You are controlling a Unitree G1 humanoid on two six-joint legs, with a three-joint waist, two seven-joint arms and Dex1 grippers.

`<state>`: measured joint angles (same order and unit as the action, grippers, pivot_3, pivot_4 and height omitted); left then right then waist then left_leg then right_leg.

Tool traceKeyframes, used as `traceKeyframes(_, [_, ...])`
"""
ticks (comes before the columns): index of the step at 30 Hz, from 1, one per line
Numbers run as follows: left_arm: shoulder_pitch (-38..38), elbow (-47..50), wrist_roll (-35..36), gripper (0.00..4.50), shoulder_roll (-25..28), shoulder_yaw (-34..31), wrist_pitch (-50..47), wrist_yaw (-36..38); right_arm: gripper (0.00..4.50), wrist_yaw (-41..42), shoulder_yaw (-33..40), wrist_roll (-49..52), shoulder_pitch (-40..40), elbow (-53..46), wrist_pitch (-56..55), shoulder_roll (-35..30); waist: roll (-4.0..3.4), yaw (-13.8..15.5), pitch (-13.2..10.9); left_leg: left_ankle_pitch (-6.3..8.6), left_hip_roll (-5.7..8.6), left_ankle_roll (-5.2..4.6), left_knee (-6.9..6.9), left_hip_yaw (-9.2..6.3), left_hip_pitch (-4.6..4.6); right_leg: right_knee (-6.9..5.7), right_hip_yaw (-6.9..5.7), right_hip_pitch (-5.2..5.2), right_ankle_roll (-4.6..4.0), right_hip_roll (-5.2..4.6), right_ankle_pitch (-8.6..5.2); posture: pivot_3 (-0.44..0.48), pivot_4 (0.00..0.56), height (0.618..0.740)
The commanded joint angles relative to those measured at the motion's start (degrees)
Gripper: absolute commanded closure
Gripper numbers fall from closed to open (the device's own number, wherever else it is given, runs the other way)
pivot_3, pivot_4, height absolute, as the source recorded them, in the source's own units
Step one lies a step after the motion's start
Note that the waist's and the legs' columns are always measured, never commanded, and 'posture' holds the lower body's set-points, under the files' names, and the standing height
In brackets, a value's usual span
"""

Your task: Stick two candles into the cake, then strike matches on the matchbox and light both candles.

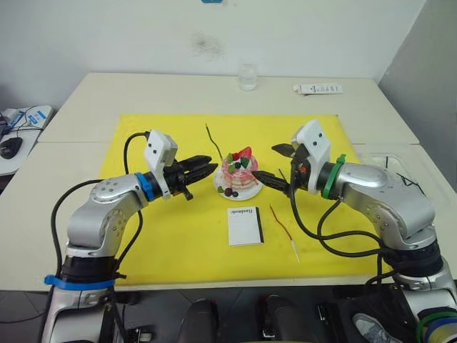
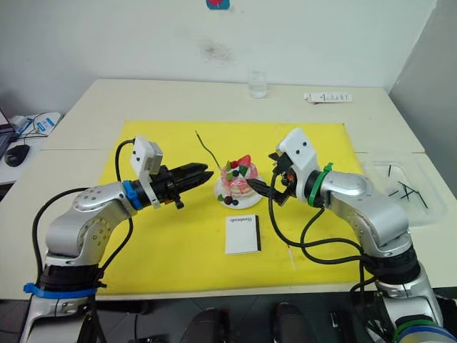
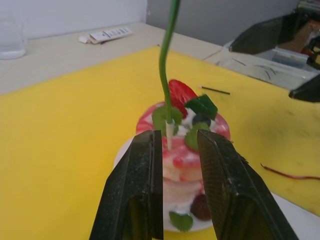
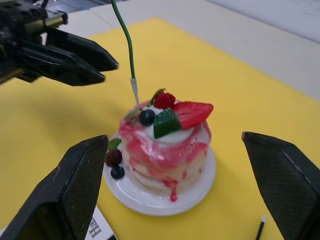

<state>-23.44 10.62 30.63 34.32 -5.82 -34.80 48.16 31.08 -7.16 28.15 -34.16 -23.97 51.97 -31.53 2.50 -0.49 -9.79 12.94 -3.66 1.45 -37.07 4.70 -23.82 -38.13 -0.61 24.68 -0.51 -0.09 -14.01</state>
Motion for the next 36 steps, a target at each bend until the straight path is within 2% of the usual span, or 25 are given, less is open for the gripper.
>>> traceKeyframes(1, [1.27,4.98,2.38,3.1,2.76,-1.96,-0.53,1.98,0.0,2.54,2.71,0.59,1.55,-2.47,-0.88,-2.8,0.0,0.02,0.0,0.0,0.0,0.0,0.0,0.0,0.0,0.0,0.0,0.0,0.0,0.0,0.0,0.0,0.15,0.74])
traceKeyframes(7, [4.84,7.81,3.33,3.1,3.93,-2.47,-0.07,2.35,0.0,4.34,3.97,1.78,3.17,-3.72,0.04,-4.93,0.0,-0.02,0.0,0.0,0.02,0.0,-0.03,0.03,0.03,-0.02,0.03,-0.01,0.01,-0.01,0.0,0.0,0.15,0.74])
traceKeyframes(13, [7.1,12.55,6.92,4.47,4.97,-3.63,-2.14,2.28,0.0,5.38,6.15,4.16,3.9,-5.6,3.29,-7.63,0.0,0.07,0.0,0.0,0.02,0.0,-0.02,0.01,0.03,-0.01,0.03,-0.02,0.01,-0.01,0.0,0.0,0.15,0.74])
traceKeyframes(18, [7.88,16.95,9.54,4.47,5.63,-2.99,-3.57,2.02,0.0,6.9,7.71,5.67,4.78,-5.97,5.29,-10.83,0.0,0.11,0.0,0.0,0.04,0.0,-0.02,0.02,0.03,0.01,0.04,-0.03,0.01,-0.02,-0.01,0.0,0.15,0.74])
traceKeyframes(25, [11.68,21.95,8.94,4.47,6.26,0.87,-1.96,3.8,0.0,8.33,7.65,8.15,6.59,-8.08,7.64,-12.93,0.0,0.1,0.01,0.0,0.02,0.0,-0.02,0.0,0.08,-0.02,0.04,-0.04,0.01,0.0,-0.01,0.0,0.15,0.74])
traceKeyframes(28, [12.72,23.19,8.8,3.78,7.46,2.2,0.05,7.21,0.0,8.47,7.37,9.13,8.93,-9.58,8.73,-13.65,0.02,0.15,0.02,0.0,0.03,0.0,-0.02,0.01,0.07,0.0,0.04,-0.05,0.01,0.0,-0.01,0.0,0.15,0.74])
traceKeyframes(36, [11.61,21.76,5.3,1.24,8.54,5.21,7.26,13.07,0.0,7.17,6.3,8.87,18.82,-14.49,10.14,-16.62,0.01,0.32,0.03,0.0,0.08,0.0,-0.05,0.0,0.08,0.03,0.02,-0.11,0.02,0.0,-0.01,0.0,0.15,0.74])
